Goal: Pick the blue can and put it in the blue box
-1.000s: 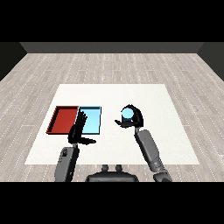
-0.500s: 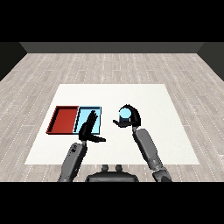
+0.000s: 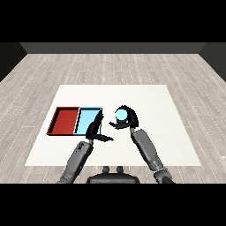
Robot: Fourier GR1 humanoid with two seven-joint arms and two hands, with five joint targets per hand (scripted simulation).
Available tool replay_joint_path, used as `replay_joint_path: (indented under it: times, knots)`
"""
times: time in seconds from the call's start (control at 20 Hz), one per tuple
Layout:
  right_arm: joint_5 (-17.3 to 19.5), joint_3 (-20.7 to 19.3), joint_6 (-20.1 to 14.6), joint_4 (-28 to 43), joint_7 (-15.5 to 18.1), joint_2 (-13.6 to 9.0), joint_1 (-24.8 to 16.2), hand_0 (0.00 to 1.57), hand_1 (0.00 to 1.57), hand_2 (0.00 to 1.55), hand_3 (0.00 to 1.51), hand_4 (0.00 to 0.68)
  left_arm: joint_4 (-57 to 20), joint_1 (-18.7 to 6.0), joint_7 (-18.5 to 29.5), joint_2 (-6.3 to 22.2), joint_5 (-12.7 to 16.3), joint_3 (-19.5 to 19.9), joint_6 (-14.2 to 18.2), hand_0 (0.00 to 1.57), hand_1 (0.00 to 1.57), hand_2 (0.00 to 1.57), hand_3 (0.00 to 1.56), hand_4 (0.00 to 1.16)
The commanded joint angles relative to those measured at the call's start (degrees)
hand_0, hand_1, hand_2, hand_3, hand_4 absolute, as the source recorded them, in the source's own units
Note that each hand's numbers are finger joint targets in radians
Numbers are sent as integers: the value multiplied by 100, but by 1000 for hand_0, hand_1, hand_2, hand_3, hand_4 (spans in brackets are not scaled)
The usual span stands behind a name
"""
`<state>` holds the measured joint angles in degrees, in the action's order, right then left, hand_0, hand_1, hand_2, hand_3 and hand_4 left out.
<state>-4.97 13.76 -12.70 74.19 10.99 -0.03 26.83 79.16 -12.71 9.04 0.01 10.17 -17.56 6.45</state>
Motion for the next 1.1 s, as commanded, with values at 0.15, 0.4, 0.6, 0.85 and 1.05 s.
replay_joint_path:
  times: [0.15, 0.4, 0.6, 0.85, 1.05]
  knots:
    - [-33, 219, 48, 131, 181, 2, -196, 1420, 1420, 1458, 1426, 615, -724, -491, 78, -1, 176, 44, -26, 0, 0, 0, 0, 0]
    - [82, 214, 7, 501, -377, 2, -5, 1428, 1428, 1465, 1427, 613, -519, -523, -8, -1, 457, -618, 527, 0, 0, 0, 0, 0]
    - [71, 307, 7, 406, -253, 2, -29, 1442, 1442, 1461, 1418, 613, -411, -339, -50, -1, 464, -778, 682, 0, 0, 0, 0, 0]
    - [-138, 809, -391, 125, -15, 2, 214, 1432, 1432, 1458, 1419, 624, -858, -504, 279, -1, 513, -653, 406, 0, 0, 0, 0, 0]
    - [-377, 1106, -503, -101, 554, 2, -52, 1436, 1436, 1471, 1425, 615, -578, -684, 25, -1, 460, -668, 564, 0, 0, 0, 0, 0]
